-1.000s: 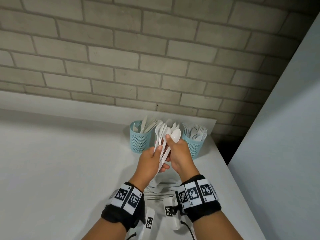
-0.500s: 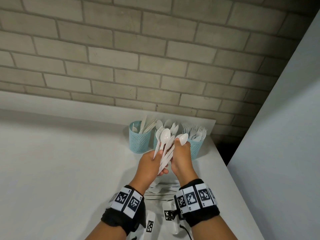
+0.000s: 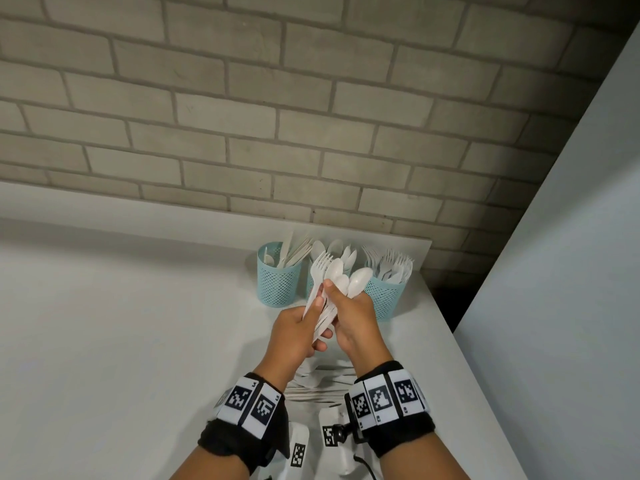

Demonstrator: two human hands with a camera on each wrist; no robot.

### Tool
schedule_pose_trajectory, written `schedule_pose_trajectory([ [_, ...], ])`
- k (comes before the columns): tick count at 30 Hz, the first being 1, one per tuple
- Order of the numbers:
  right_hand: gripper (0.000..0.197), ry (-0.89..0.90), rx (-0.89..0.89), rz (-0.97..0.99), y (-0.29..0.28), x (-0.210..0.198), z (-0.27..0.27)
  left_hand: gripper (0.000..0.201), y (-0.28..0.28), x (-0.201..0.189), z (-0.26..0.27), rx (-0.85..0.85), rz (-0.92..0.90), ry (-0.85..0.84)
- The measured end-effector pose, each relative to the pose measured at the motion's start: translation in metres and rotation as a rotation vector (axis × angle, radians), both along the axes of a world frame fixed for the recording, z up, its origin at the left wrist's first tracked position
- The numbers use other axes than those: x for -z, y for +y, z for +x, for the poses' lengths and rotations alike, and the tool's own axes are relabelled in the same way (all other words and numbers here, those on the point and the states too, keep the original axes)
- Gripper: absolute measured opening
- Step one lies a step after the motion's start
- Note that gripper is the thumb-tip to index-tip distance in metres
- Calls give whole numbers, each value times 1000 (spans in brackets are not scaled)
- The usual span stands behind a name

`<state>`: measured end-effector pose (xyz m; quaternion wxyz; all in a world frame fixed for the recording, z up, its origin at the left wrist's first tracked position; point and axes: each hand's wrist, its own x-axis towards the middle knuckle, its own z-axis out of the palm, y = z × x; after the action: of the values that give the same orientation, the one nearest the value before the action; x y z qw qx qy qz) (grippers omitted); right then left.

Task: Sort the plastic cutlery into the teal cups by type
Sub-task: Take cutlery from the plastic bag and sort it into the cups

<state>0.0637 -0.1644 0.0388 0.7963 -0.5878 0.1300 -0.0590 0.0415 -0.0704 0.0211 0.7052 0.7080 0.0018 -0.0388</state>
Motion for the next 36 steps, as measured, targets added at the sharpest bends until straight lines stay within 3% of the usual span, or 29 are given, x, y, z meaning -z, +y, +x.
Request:
schedule_pose_trajectory([
  [8, 25, -64, 107, 31, -8, -4, 6, 40, -1, 7, -1, 18, -67, 96],
  [16, 32, -247, -30, 23, -3, -17, 5, 36, -3, 7, -1, 7, -142, 124],
  [20, 31, -282, -16, 113, -5, -29, 10, 36, -1, 5, 1, -14, -188, 126],
  [24, 30, -293, 16, 16, 3, -24, 10, 39, -3, 0, 2, -30, -276, 161],
  [29, 36, -273, -6, 53, 3, -24, 10, 33, -1, 1, 2, -50, -217, 123],
  [33, 50, -295, 88, 234, -5, -39, 14, 33, 1, 2, 4, -42, -165, 91],
  [36, 35, -296, 122, 225, -9, -48, 18, 33, -1, 2, 5, -38, -148, 96],
])
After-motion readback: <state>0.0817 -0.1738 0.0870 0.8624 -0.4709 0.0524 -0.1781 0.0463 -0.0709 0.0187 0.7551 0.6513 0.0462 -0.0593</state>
